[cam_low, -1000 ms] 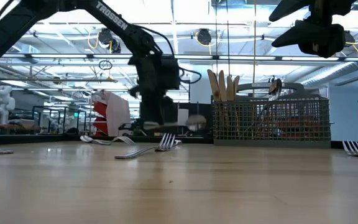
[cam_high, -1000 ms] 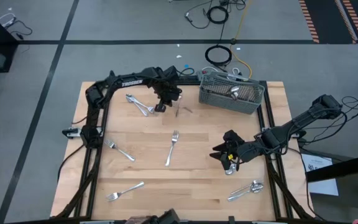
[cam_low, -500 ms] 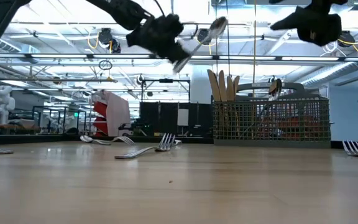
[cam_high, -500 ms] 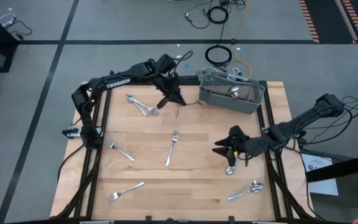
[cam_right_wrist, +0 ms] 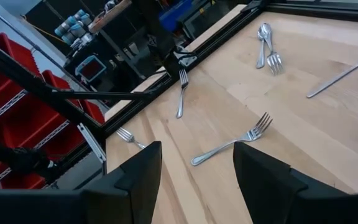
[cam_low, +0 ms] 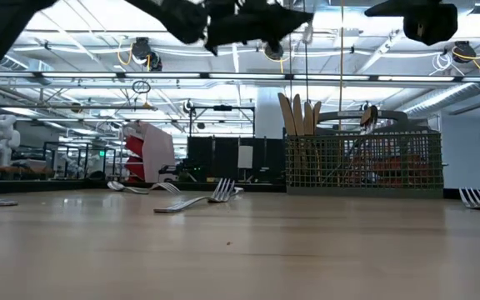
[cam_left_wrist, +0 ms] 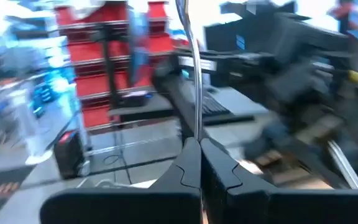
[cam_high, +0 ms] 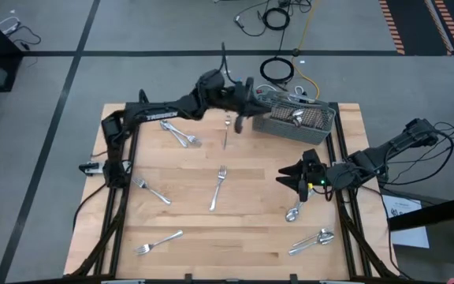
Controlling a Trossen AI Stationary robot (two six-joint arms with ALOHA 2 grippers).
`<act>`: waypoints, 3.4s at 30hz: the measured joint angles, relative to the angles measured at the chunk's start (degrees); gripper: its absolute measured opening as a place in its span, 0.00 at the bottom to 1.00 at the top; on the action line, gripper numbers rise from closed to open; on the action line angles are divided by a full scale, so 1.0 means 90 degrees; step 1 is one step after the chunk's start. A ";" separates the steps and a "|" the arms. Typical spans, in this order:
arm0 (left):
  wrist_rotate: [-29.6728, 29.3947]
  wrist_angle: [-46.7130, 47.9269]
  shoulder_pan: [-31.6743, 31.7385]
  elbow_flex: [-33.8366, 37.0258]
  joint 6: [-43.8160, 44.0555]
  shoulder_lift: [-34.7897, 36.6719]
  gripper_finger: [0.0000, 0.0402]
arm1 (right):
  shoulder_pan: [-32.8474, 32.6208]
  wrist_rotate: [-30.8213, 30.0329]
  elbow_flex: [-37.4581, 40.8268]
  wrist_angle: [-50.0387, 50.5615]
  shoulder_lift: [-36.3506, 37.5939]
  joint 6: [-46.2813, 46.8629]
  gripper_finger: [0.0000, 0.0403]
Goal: Sort silverware
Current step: Put the silver spoon into the silverware basket
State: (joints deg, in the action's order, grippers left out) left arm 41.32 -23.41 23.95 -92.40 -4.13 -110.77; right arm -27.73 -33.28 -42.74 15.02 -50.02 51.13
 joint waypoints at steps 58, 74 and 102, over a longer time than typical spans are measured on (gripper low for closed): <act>-0.2800 -0.0670 0.0050 -0.2186 0.0872 -0.2758 0.04 | -0.0001 0.0002 0.0000 -0.0013 -0.0005 0.0193 0.47; -0.3043 -0.0638 0.0035 -0.2183 0.0914 -0.2758 0.07 | 0.0000 0.0005 0.0000 0.0028 -0.0005 0.0104 0.47; -0.2980 -0.0702 -0.0016 -0.2178 0.0875 -0.2385 0.07 | -0.0001 0.0007 0.0000 0.0006 -0.0005 0.0053 0.47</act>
State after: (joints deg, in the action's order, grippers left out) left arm 14.50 -29.73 23.81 -112.01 3.75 -132.23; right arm -27.73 -33.21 -42.74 15.07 -50.06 51.61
